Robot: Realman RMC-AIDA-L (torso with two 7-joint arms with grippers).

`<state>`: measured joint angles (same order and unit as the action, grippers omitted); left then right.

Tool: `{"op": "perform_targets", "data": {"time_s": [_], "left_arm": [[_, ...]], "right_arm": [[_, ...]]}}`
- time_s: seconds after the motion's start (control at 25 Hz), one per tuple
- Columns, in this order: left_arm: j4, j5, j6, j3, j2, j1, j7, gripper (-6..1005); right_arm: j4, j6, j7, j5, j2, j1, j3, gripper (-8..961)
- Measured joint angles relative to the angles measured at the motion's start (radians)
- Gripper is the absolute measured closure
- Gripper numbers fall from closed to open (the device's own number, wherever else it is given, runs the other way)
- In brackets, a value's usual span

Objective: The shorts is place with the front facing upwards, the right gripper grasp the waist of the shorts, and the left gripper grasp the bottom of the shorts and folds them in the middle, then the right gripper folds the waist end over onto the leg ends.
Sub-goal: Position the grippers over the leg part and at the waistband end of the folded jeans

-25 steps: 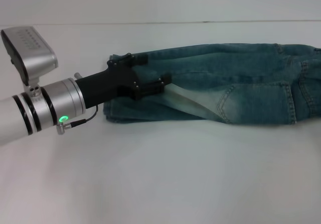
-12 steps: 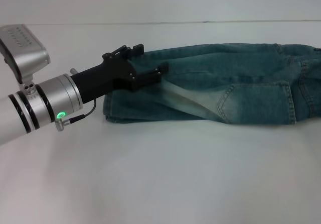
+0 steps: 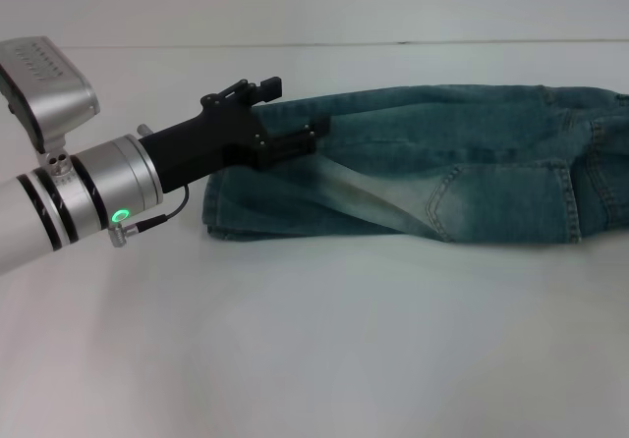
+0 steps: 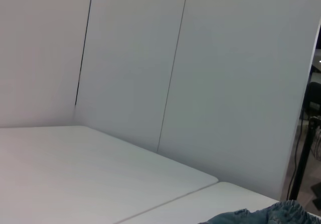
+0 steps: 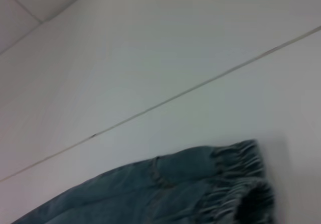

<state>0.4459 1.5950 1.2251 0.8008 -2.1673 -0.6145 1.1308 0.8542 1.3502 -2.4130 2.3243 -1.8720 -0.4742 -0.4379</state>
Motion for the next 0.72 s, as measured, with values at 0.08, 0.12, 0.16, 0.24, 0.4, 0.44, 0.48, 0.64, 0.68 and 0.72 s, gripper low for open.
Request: {"op": "perform_targets", "data": {"time_s": [0.08,0.12,0.16,0.24,0.4,0.44,0.48,0.64,0.68,0.72], "left_arm": [[0.000,0.002,-0.004,0.000,0.000,-0.001,0.000,107],[0.000,0.003,-0.006,0.000,0.000,-0.001,0.000,107],[0.000,0.003,-0.007,0.001,0.000,-0.002,0.000,108],[0.000,0.003,-0.007,0.006,0.000,-0.003,0.000,108],[-0.001,0.001,-0.007,0.013,-0.001,-0.009,0.000,109],[-0.001,0.002,-0.007,0.013,-0.001,-0.011,0.000,110],[-0.002,0.003,-0.007,0.014,-0.002,-0.012,0.000,110],[-0.002,-0.001,-0.008,0.030,-0.002,-0.014,0.001,111],[-0.002,-0.001,-0.008,0.033,-0.003,-0.014,0.001,111],[-0.002,-0.001,-0.008,0.035,-0.003,-0.014,0.001,112]], "right_arm": [[0.002,-0.026,-0.001,0.003,0.001,0.006,0.001,138],[0.001,-0.042,-0.002,0.007,0.002,0.009,0.000,138],[-0.001,-0.057,-0.002,0.013,0.002,0.011,-0.002,138],[-0.007,-0.087,-0.002,0.028,0.001,0.010,-0.004,138],[-0.010,-0.114,0.004,0.040,-0.011,0.002,-0.012,138],[-0.010,-0.117,0.005,0.040,-0.014,0.000,-0.013,138],[-0.010,-0.119,0.006,0.039,-0.017,-0.003,-0.014,138],[-0.012,-0.122,0.009,0.038,-0.028,-0.014,-0.015,139],[-0.015,-0.127,0.010,0.038,-0.030,-0.017,-0.015,139],[-0.022,-0.134,0.011,0.038,-0.032,-0.020,-0.019,139]]}}
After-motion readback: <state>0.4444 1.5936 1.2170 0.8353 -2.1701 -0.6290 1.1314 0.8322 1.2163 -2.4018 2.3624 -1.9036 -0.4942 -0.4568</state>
